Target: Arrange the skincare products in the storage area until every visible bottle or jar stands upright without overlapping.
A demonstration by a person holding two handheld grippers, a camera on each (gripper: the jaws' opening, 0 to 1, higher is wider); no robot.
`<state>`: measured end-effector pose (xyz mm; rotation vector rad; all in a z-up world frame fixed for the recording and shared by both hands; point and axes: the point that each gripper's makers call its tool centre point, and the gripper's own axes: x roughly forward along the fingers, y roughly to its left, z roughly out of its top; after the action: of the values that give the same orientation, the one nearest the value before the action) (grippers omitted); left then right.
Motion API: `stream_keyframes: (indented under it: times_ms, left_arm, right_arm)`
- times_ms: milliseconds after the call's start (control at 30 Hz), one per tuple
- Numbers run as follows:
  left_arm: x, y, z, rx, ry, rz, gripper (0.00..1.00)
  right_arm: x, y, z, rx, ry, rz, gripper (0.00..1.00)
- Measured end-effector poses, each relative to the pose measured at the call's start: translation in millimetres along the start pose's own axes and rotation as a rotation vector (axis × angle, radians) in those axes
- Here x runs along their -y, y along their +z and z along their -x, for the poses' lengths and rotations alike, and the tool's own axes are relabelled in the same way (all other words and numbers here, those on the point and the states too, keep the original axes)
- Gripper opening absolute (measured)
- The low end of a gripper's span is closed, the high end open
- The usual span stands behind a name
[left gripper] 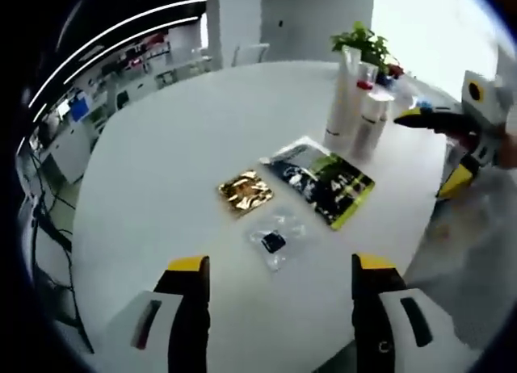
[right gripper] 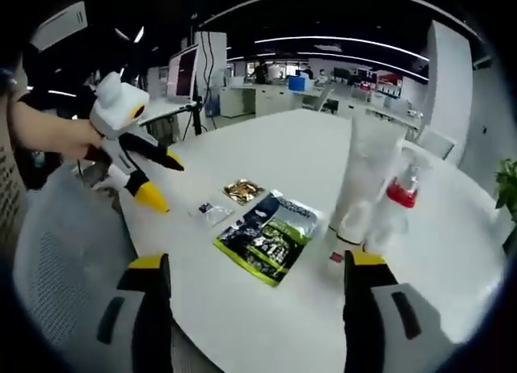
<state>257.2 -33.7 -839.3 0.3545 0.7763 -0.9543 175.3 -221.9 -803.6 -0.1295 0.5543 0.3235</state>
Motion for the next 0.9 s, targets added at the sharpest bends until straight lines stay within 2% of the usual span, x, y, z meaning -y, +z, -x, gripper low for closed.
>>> stream_keyframes:
  times_ms: [200,400,600,700,900]
  left_arm:
    - [7.3,0.2,13.9,0.024,-0.003,0.043,0.75]
    - [13.0,-5.1,31.1,0.047,0.005,0.092,0.80]
    - [17.7,-16.9,43.9,0.053,0.015,0.118,0.83]
    - [22.4,-16.7,50.8,0.079,0.009,0.147,0.87]
    - [28.0,-12.2,57.5,0.109,0.006,0.151,0.92]
  right_arm:
    - [18.1,-8.7,20.3,0.019,-0.054,-0.062,0.91]
    - [20.3,-15.4,38.1,0.043,-0.090,-0.118,0.93]
    - [25.9,-12.7,48.1,0.075,-0.114,-0.149,0.95]
    - [28.9,-14.8,53.1,0.085,-0.125,-0.161,0.95]
    - [31.6,-14.5,57.5,0.100,-0.141,-0.187,0.95]
